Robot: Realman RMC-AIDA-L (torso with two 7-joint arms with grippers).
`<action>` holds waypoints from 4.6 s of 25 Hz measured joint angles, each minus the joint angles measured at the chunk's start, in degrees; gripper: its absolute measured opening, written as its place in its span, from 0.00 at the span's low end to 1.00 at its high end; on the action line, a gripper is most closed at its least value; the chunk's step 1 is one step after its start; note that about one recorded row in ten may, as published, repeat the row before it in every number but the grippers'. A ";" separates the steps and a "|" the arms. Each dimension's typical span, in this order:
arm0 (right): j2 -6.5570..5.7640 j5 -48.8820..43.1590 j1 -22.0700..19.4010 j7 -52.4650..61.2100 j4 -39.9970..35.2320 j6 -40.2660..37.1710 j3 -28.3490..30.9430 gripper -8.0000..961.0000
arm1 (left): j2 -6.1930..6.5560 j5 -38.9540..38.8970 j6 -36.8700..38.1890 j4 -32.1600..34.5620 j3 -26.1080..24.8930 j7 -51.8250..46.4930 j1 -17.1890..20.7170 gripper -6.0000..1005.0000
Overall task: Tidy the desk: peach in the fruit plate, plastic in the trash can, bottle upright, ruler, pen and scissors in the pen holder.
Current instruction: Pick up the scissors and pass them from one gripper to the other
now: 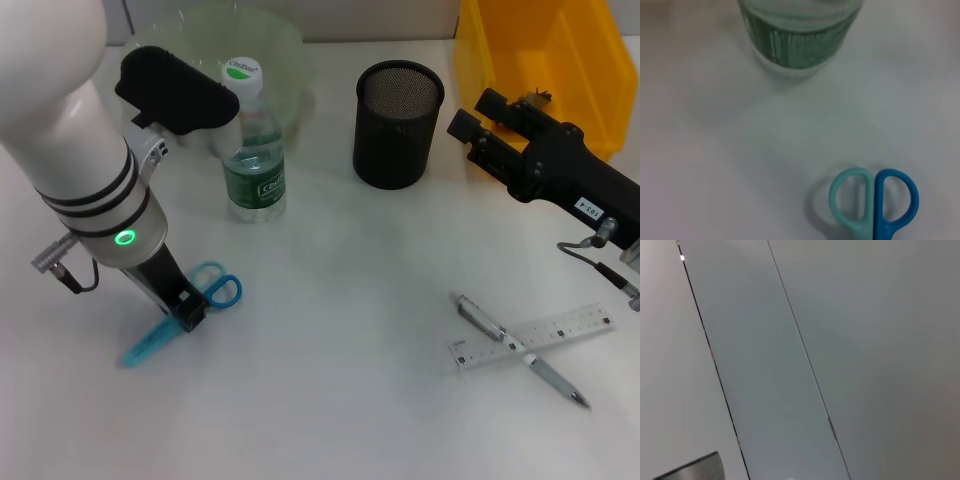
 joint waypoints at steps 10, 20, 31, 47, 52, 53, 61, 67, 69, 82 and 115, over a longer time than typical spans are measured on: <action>0.00 1.88 -0.10 0.01 0.06 -0.08 0.76 0.59 | 0.29 0.33 2.57 12.93 -1.22 -0.13 3.76 0.26; 0.00 2.92 -0.44 0.13 0.74 -0.10 0.74 0.58 | 0.41 0.55 4.57 30.35 -1.85 -0.07 8.76 0.26; -0.05 2.98 -0.62 0.15 1.16 0.02 0.74 0.58 | 0.44 -0.26 6.64 45.49 -4.64 0.61 11.71 0.26; 0.00 2.98 -0.26 0.27 2.80 -0.64 0.40 0.58 | 0.54 -20.02 -1.24 49.02 -19.39 12.72 17.39 0.26; 0.00 2.98 -0.18 0.20 2.88 -0.57 0.32 0.58 | 0.60 -23.40 -2.41 47.16 -19.74 15.17 17.57 0.26; 0.00 2.98 -0.17 0.16 2.89 -0.57 0.31 0.58 | 0.61 -24.08 -2.75 46.52 -20.00 15.57 17.57 0.26; 0.00 2.98 -0.27 -0.11 2.90 -0.56 0.30 0.58 | 0.61 -31.05 -4.05 40.13 -23.19 19.30 17.18 0.26; 0.00 2.97 -0.13 -0.14 2.90 -0.58 0.15 0.58 | 0.61 -36.00 -4.91 34.01 -27.13 22.14 16.36 0.26; 0.00 2.97 -0.16 -0.15 2.89 -0.61 0.14 0.58 | 0.61 -37.71 -5.54 32.25 -28.27 23.56 16.36 0.26; 0.00 2.82 -0.12 -0.19 2.89 -0.61 0.12 0.58 | 0.87 -62.58 -7.30 6.13 -38.74 45.30 17.03 0.26; -1.53 -16.67 4.72 22.46 -22.59 -14.78 -9.51 0.57 | 0.61 -68.62 10.90 -26.54 -36.61 85.70 13.17 0.26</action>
